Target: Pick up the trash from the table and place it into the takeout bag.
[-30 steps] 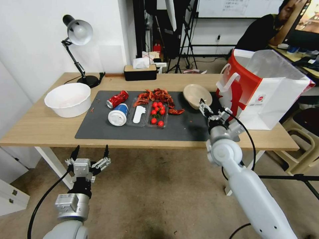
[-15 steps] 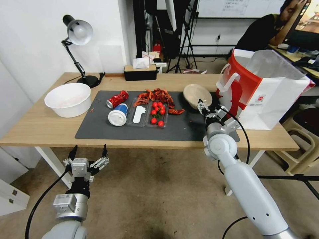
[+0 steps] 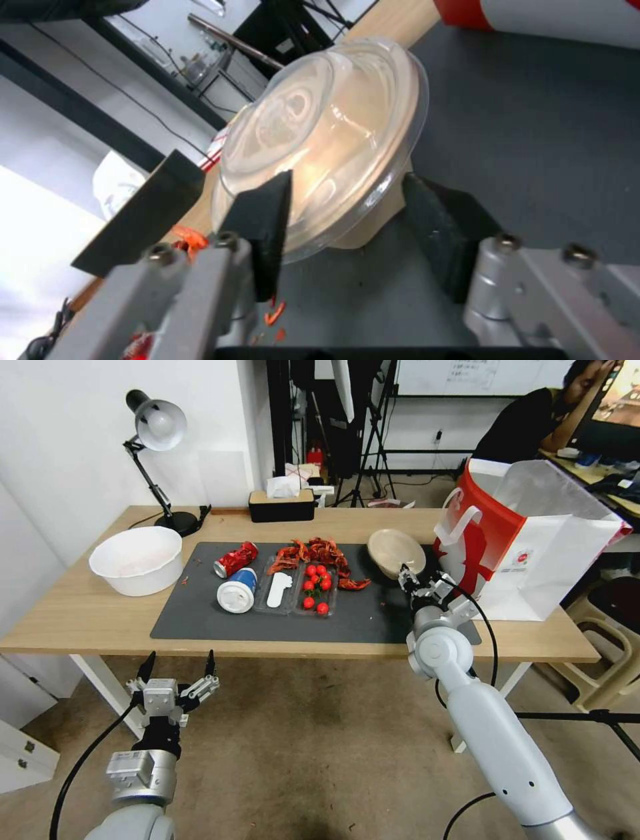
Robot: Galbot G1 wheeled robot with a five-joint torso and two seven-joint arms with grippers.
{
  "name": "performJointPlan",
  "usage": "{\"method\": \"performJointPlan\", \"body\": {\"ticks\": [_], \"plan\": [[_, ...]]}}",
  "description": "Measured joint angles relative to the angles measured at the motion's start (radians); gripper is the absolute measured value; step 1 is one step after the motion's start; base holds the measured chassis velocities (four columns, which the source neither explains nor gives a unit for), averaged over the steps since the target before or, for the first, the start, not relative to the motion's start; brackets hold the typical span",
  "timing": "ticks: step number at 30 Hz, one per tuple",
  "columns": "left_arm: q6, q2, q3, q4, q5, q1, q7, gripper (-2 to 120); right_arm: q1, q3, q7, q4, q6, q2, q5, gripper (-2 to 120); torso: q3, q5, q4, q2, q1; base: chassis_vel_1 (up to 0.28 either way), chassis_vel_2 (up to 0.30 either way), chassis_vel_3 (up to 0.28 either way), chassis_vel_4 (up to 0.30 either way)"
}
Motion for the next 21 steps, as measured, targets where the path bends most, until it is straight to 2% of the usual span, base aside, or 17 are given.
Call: {"method": "performJointPlan", "body": {"ticks": [3,6,7,11,14,21], "plan": [[-0.001,0.0,0.0,0.0,0.0,0.0,0.0,100,0.0,-0.002,0.0,-0.003,-0.001,0.002,-0.001,37,0.0,0.0001,0.0,0.0,0.0,0.0,0.0,0.0,0.0],[-0.001,0.0,0.0,0.0,0.0,0.0,-0.001,100,-0.001,-0.003,0.0,-0.004,-0.002,0.004,-0.003,22,0.0,0.0,0.0,0.0,0.0,0.0,0.0,0.0,0.0],[-0.001,0.0,0.0,0.0,0.0,0.0,-0.001,100,-0.001,-0.003,0.0,-0.004,-0.002,0.004,-0.003,22,0.0,0.0,0.0,0.0,0.0,0.0,0.0,0.0,0.0],[-0.002,-0.001,0.001,0.001,0.0,-0.001,-0.001,100,-0.001,-0.003,-0.001,-0.005,-0.002,0.004,-0.006,6,0.0,-0.0001,0.0,0.0,0.0,0.0,0.0,0.0,0.0],[-0.003,-0.001,0.002,0.002,0.0,-0.002,-0.001,100,-0.002,-0.003,-0.002,-0.005,-0.002,0.003,-0.007,0,0.0,0.0,0.0002,0.0,0.0,0.0,0.0,0.0,0.0],[-0.006,-0.001,0.001,0.004,0.0,-0.002,-0.001,100,-0.005,-0.002,-0.004,-0.002,-0.002,0.001,-0.012,0,0.0,0.0001,0.0001,0.0,0.0,0.0,0.0,0.0,0.0]]}}
